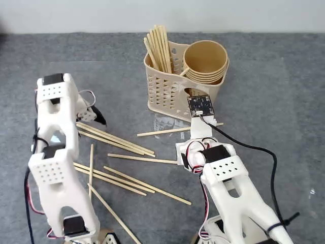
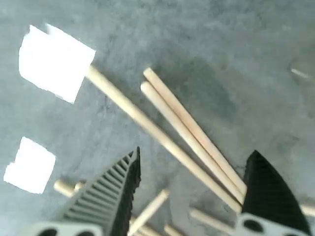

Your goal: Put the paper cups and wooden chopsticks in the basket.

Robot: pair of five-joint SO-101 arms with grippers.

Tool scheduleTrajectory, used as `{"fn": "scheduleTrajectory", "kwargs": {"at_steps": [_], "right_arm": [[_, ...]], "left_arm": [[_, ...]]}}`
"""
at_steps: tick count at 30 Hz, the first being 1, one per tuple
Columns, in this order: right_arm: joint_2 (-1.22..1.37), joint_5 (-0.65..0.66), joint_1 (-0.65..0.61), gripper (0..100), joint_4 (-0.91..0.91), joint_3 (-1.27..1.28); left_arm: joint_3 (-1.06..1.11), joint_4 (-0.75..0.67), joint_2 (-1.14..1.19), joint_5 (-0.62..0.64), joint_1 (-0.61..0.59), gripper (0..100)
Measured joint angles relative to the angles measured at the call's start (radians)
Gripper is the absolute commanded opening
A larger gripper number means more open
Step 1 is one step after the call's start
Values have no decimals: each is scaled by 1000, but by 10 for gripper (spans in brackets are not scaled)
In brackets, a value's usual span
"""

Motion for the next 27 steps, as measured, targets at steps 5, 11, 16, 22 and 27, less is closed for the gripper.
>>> {"fn": "scheduleTrajectory", "kwargs": {"at_steps": [5, 11, 16, 22, 27], "right_arm": [[0, 0, 0, 9, 0, 0], [0, 0, 0, 9, 0, 0], [0, 0, 0, 9, 0, 0], [0, 0, 0, 9, 0, 0], [0, 0, 0, 9, 0, 0]], "left_arm": [[-26, -20, 68, 0, 5, 214], [-137, -14, 118, 2, 9, 10], [-198, -2, 160, 8, 5, 12], [-226, 26, 175, 9, 38, 12], [-261, 72, 186, 9, 112, 11]]}}
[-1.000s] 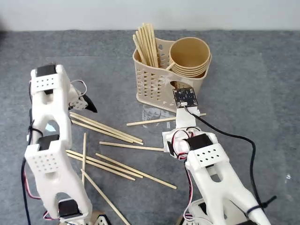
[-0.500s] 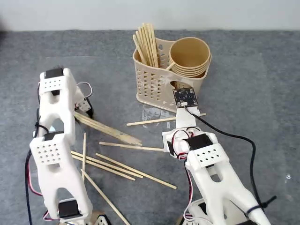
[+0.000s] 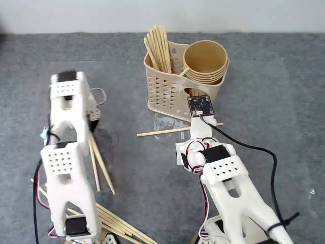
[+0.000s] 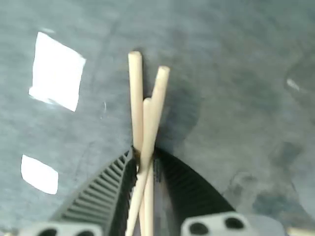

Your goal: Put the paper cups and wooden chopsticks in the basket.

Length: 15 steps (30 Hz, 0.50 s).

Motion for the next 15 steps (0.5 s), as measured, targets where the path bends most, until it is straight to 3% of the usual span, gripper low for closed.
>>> {"fn": "scheduleTrajectory", "kwargs": {"at_steps": [15], "right_arm": [[0, 0, 0, 9, 0, 0]], "left_arm": [[-176, 18, -43, 28, 58, 10]]}}
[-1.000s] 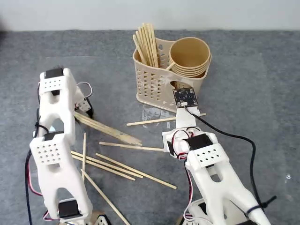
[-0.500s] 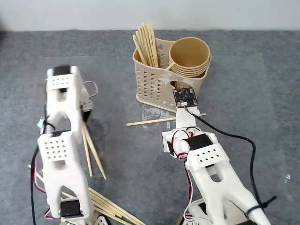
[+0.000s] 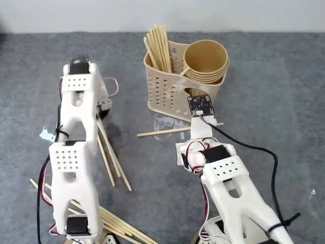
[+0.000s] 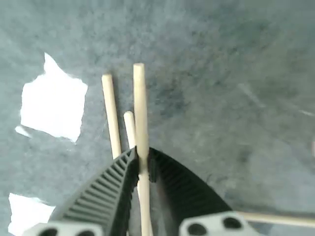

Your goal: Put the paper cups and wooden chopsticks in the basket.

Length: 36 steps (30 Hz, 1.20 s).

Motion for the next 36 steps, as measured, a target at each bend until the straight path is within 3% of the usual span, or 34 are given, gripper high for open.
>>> {"fn": "scheduleTrajectory", "kwargs": {"at_steps": [11, 19, 26, 36], "right_arm": [[0, 0, 0, 9, 0, 0], [0, 0, 0, 9, 0, 0], [0, 0, 0, 9, 0, 0], [0, 0, 0, 9, 0, 0]], "left_arm": [[-18, 6, -316, 0, 9, 11], [-245, -9, -448, 3, 104, 11], [-473, -198, -456, 6, 161, 11], [-502, -489, -431, 6, 250, 11]]}}
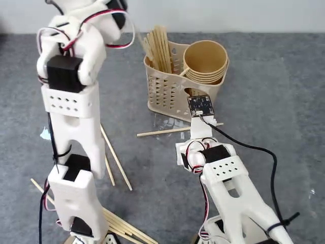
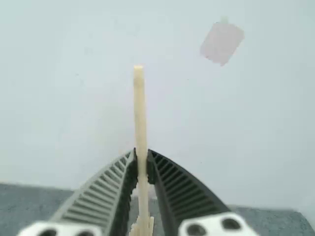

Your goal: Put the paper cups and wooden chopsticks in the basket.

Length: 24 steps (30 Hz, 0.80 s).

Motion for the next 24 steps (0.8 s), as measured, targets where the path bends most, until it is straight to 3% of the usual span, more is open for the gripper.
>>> {"fn": "scheduleTrajectory", "kwargs": {"at_steps": [5, 10, 16, 24], "right_arm": [[0, 0, 0, 9, 0, 0], [0, 0, 0, 9, 0, 0], [0, 0, 0, 9, 0, 0], [0, 0, 0, 9, 0, 0]], "left_arm": [[0, -97, 106, 5, 12, 11], [2, -98, 176, 5, 18, 18], [2, 26, 178, -5, 37, 198], [2, 170, 100, -15, 69, 205]]}}
